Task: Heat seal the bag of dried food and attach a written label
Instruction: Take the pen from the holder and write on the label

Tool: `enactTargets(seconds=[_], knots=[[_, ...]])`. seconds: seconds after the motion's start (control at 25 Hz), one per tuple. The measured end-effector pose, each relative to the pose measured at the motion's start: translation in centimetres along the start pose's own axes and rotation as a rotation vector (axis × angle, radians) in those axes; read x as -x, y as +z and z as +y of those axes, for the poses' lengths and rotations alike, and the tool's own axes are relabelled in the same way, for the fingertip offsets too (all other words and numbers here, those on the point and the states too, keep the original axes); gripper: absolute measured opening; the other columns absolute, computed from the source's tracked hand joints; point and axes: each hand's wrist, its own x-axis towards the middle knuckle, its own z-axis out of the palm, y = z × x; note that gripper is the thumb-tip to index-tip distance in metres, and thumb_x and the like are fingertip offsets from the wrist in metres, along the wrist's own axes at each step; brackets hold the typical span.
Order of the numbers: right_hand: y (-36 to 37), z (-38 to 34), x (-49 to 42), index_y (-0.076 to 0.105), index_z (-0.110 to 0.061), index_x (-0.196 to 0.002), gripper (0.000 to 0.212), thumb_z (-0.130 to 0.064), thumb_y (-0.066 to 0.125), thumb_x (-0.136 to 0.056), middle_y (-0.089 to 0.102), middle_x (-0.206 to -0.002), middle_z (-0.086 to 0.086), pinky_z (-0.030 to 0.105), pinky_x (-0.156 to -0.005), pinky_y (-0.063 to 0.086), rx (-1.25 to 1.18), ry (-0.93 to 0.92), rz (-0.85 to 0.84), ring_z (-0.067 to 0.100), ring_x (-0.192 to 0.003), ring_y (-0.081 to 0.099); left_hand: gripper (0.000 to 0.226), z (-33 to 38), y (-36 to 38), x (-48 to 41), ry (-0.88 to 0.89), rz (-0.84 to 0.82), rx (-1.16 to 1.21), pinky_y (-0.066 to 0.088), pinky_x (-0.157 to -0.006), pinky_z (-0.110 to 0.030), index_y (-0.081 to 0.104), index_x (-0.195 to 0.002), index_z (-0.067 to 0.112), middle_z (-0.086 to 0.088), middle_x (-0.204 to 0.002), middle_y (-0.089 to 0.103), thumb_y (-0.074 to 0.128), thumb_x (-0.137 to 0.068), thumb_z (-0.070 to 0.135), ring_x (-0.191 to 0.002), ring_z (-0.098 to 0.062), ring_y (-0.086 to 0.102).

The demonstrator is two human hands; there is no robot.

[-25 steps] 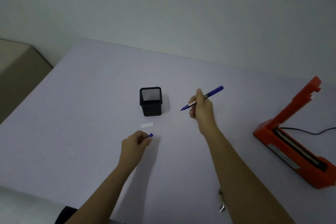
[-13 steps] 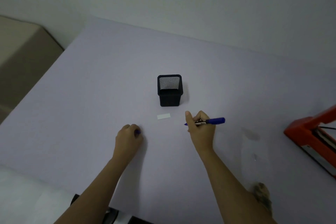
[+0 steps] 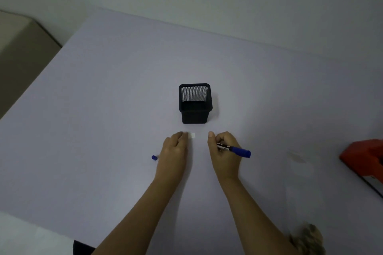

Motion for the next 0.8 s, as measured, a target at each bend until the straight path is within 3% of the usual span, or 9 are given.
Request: enactTargets(seconds=[0.08,0.16,0.28,0.4,0.48,0.64,0.8], knots=[[0.2,0.5,0.3,0.045,-0.012,-0.061,0.036,-0.037,0.053,-0.085,0.049,-0.055,0.006,0.025,-0.047,0.042,0.02,-0.006,-0.008,0.016,-0.05,0.044,0.037,-0.8,1.4,0.3,0.13,0.019,-0.064,0.058,-0.074,-0.035,0.066,-0.101,-0.002,-0.017,-0.103,0.069,0.077,-0.066,-0.004,-0.087,-0.035,0.065],[0.4,0.9,0.5,0.048,-0.01,-0.063,0.036,-0.038,0.053,-0.085,0.053,-0.057,0.007,0.028,-0.048,0.047,0.026,0.002,-0.02,0.016,-0.051,0.048,0.031,-0.9,2.3,0.8,0.232,0.008,-0.058,0.054,-0.07,-0.028,0.069,-0.094,-0.002,-0.016,-0.089,0.07,0.078,-0.065,-0.001,-0.077,-0.03,0.066],[0.4,1.4,0.5,0.053,-0.009,-0.066,0.036,-0.041,0.054,-0.084,0.057,-0.058,0.009,0.033,-0.051,0.052,-0.039,0.064,-0.035,0.021,-0.053,0.055,0.017,0.0,2.8,0.6,0.131,-0.002,0.163,0.043,-0.076,-0.008,0.071,-0.093,0.002,-0.013,-0.085,0.069,0.065,-0.078,0.008,-0.076,-0.023,0.064],[0.5,1.3,0.4,0.053,-0.01,-0.065,0.034,-0.039,0.054,-0.083,0.058,-0.057,0.009,0.032,-0.051,0.051,-0.071,0.077,-0.059,0.02,-0.053,0.055,0.016,0.0,2.6,0.3,0.031,0.049,0.26,0.038,-0.079,0.002,0.07,-0.097,0.004,-0.011,-0.091,0.067,0.066,-0.082,0.009,-0.08,-0.013,0.057],[0.5,1.3,0.4,0.053,-0.008,-0.065,0.035,-0.038,0.054,-0.083,0.057,-0.057,0.009,0.027,-0.051,0.05,-0.057,0.043,-0.102,0.02,-0.054,0.054,0.019,-0.2,2.3,0.5,0.015,0.08,0.242,0.039,-0.073,0.0,0.07,-0.099,0.003,-0.011,-0.09,0.065,0.067,-0.081,0.011,-0.08,-0.012,0.054],[0.6,1.3,0.4,0.052,-0.012,-0.065,0.03,-0.034,0.057,-0.084,0.055,-0.057,0.004,0.014,-0.052,0.045,-0.032,0.033,-0.17,0.02,-0.062,0.054,0.026,-1.0,2.3,0.8,0.121,0.039,0.14,0.044,-0.07,-0.016,0.072,-0.095,0.004,-0.011,-0.081,0.067,0.064,-0.078,0.023,-0.073,-0.02,0.062],[0.7,1.4,0.4,0.053,-0.008,-0.065,0.026,-0.021,0.061,-0.085,0.056,-0.058,0.007,0.019,-0.053,0.046,-0.038,0.059,-0.183,0.022,-0.062,0.054,0.029,-1.2,2.4,0.8,0.125,0.05,0.169,0.038,-0.072,-0.009,0.069,-0.102,0.005,-0.009,-0.083,0.065,0.067,-0.079,0.022,-0.075,-0.017,0.06]])
